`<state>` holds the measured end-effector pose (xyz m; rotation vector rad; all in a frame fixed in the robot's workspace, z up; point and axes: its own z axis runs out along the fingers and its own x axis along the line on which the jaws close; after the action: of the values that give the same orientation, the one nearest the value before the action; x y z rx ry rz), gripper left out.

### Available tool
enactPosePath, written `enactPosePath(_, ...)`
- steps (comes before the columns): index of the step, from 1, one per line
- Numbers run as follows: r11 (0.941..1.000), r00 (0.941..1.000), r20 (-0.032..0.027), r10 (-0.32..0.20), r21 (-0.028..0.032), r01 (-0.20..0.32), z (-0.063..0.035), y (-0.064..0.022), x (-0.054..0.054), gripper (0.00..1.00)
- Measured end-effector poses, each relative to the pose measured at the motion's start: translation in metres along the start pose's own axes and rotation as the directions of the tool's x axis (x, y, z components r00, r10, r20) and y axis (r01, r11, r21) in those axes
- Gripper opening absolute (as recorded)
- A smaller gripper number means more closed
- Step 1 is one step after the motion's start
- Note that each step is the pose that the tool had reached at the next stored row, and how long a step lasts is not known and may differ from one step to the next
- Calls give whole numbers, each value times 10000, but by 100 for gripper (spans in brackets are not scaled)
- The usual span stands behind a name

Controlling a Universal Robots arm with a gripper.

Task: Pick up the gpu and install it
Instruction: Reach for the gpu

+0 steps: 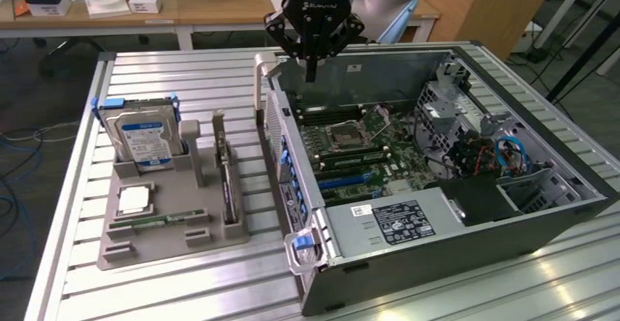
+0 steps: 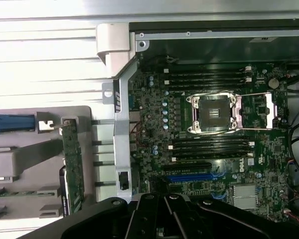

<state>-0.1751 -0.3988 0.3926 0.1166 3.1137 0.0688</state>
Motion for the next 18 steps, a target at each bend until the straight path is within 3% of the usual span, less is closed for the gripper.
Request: enactPosePath(18,10000,10000,0,0,0,0,-3,-13,170,11)
